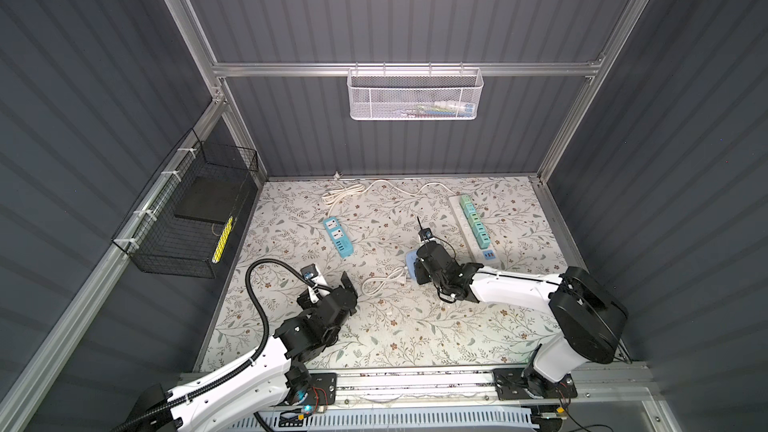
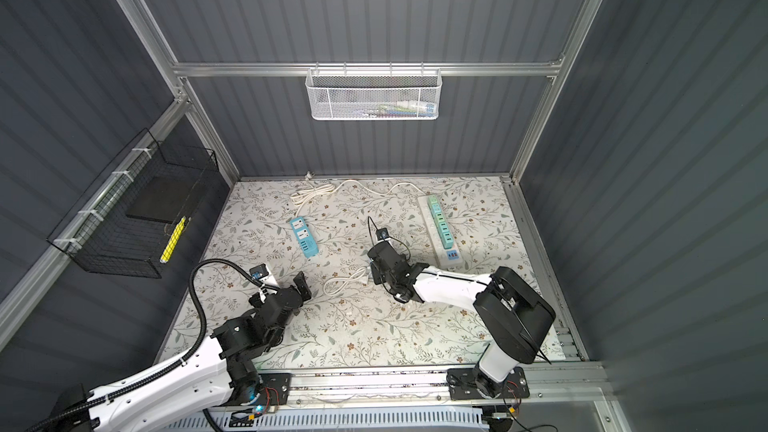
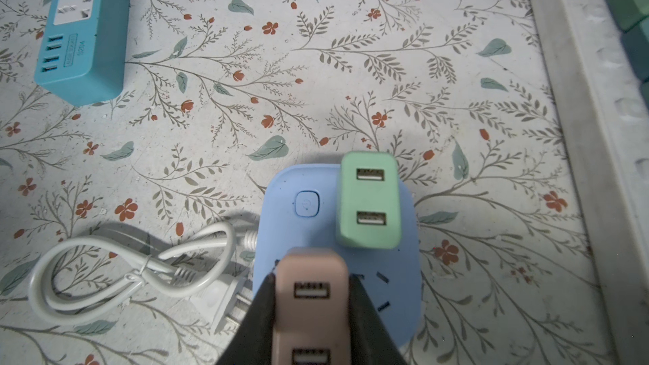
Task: Insert the plug
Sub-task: 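Carry the pink adapter with the right gripper over the blue cube's socket, then lower the pink adapter into the cube socket beside the green adapter, right gripper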
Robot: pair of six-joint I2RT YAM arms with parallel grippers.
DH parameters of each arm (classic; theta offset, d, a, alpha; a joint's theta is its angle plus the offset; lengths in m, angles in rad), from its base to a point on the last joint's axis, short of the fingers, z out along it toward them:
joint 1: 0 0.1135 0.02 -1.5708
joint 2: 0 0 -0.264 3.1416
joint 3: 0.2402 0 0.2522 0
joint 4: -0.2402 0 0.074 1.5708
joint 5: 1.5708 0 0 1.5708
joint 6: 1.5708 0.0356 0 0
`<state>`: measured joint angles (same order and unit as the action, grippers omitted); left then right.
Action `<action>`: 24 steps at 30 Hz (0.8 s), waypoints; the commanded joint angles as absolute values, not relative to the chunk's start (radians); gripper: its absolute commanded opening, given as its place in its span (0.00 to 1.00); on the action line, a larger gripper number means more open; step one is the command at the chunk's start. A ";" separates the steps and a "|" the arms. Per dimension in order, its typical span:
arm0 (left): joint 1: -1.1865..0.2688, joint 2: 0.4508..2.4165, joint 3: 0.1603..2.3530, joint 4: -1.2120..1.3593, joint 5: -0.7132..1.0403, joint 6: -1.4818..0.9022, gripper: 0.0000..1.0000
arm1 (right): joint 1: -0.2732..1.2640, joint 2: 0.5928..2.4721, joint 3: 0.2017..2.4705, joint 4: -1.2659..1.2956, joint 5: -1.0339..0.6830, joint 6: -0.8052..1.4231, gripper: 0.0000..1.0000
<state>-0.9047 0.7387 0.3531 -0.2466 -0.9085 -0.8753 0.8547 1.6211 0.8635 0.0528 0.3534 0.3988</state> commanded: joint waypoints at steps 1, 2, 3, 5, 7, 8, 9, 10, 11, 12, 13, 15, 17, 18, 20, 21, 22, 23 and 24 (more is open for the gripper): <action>-0.908 0.747 0.349 -0.240 -0.919 -0.856 1.00 | 0.861 1.647 0.879 0.016 0.364 0.416 0.19; -0.908 0.750 0.347 -0.236 -0.917 -0.856 1.00 | 0.861 1.647 0.882 0.007 0.374 0.423 0.19; -0.908 0.755 0.348 -0.231 -0.914 -0.855 1.00 | 0.862 1.646 0.883 0.002 0.381 0.427 0.20; -0.908 0.760 0.350 -0.228 -0.914 -0.852 1.00 | 0.862 1.649 0.890 -0.021 0.393 0.444 0.20; -0.907 0.764 0.352 -0.228 -0.914 -0.850 1.00 | 0.865 1.662 0.900 -0.044 0.399 0.454 0.19; -0.907 0.765 0.353 -0.228 -0.914 -0.848 1.00 | 0.868 1.673 0.903 -0.050 0.407 0.455 0.20; -0.906 0.764 0.354 -0.228 -0.916 -0.849 1.00 | 0.871 1.686 0.910 -0.065 0.414 0.459 0.20; -0.906 0.763 0.354 -0.228 -0.916 -0.845 1.00 | 0.871 1.697 0.918 -0.078 0.416 0.462 0.19; -0.905 0.761 0.355 -0.228 -0.917 -0.842 1.00 | 0.871 1.707 0.922 -0.091 0.414 0.465 0.19; -0.906 0.758 0.355 -0.230 -0.919 -0.842 1.00 | 0.871 1.716 0.919 -0.091 0.415 0.466 0.19; -0.905 0.755 0.355 -0.233 -0.920 -0.841 1.00 | 0.872 1.725 0.920 -0.098 0.417 0.470 0.19; -0.905 0.748 0.354 -0.238 -0.925 -0.841 1.00 | 0.871 1.739 0.917 -0.113 0.418 0.482 0.19; -0.904 0.741 0.351 -0.243 -0.927 -0.841 1.00 | 0.871 1.746 0.900 -0.104 0.409 0.492 0.19; -0.904 0.736 0.350 -0.244 -0.928 -0.839 1.00 | 0.872 1.756 0.904 -0.116 0.407 0.498 0.19; -0.904 0.729 0.350 -0.243 -0.932 -0.831 1.00 | 0.876 1.774 0.910 -0.130 0.401 0.501 0.19; -0.904 0.726 0.351 -0.242 -0.934 -0.825 1.00 | 0.877 1.781 0.911 -0.132 0.399 0.502 0.19; -0.902 0.724 0.353 -0.242 -0.936 -0.820 1.00 | 0.877 1.787 0.909 -0.133 0.398 0.506 0.19; -0.902 0.722 0.355 -0.242 -0.937 -0.815 1.00 | 0.877 1.793 0.909 -0.132 0.399 0.511 0.19; -0.900 0.720 0.356 -0.242 -0.937 -0.812 1.00 | 0.877 1.797 0.907 -0.128 0.397 0.516 0.19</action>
